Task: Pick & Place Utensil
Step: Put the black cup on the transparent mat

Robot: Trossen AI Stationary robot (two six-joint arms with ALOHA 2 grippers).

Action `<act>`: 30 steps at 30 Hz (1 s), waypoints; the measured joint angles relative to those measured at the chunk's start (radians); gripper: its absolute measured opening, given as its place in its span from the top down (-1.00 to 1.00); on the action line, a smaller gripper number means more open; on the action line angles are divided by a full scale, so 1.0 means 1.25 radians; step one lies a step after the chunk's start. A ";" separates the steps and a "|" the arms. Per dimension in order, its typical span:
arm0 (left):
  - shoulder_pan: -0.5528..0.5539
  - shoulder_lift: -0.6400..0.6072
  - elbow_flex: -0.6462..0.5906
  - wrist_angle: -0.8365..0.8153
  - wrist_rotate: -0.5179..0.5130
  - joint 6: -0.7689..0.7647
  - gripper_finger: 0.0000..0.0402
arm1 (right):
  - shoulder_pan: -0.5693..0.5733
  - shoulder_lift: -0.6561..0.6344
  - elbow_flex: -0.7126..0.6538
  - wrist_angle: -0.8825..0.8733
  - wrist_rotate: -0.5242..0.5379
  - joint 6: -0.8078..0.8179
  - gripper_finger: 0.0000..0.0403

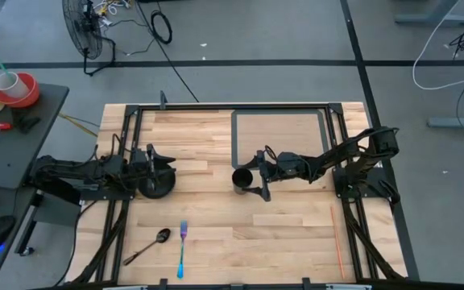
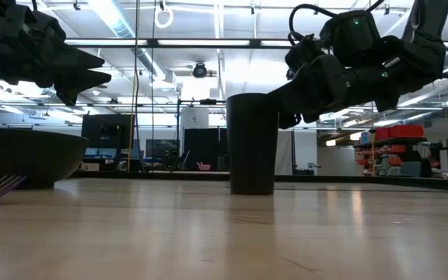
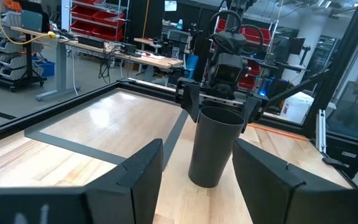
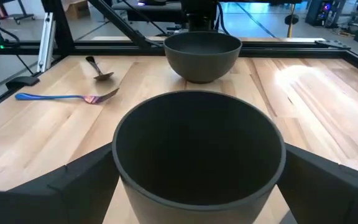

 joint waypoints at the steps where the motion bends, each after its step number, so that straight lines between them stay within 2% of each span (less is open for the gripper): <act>1: 0.000 0.000 0.000 0.000 0.000 0.000 0.02 | 0.000 0.000 0.000 0.000 0.004 0.000 -0.98; 6: 0.000 0.000 0.000 0.000 0.000 0.000 0.02 | 0.000 0.000 0.000 -0.001 0.007 0.006 -0.95; 14: 0.000 0.000 0.000 0.001 0.000 0.000 0.02 | 0.000 0.000 0.000 0.011 0.009 0.007 -0.67; 19: 0.000 0.000 0.000 0.001 0.000 0.000 0.02 | -0.008 -0.040 -0.001 0.035 0.041 0.016 -0.62; 21: 0.000 0.000 0.000 0.001 0.000 0.000 0.02 | -0.021 -0.085 -0.001 0.001 0.105 -0.004 -0.62; 24: 0.000 0.000 0.000 0.001 0.000 0.000 0.02 | -0.043 -0.172 -0.001 -0.074 0.251 -0.026 -0.62; 27: 0.000 0.000 0.000 0.001 0.000 0.000 0.02 | -0.068 -0.265 -0.001 -0.156 0.457 -0.035 -0.62; 30: 0.000 0.000 0.000 0.001 0.000 0.000 0.02 | -0.100 -0.335 -0.001 -0.223 0.704 -0.027 -0.62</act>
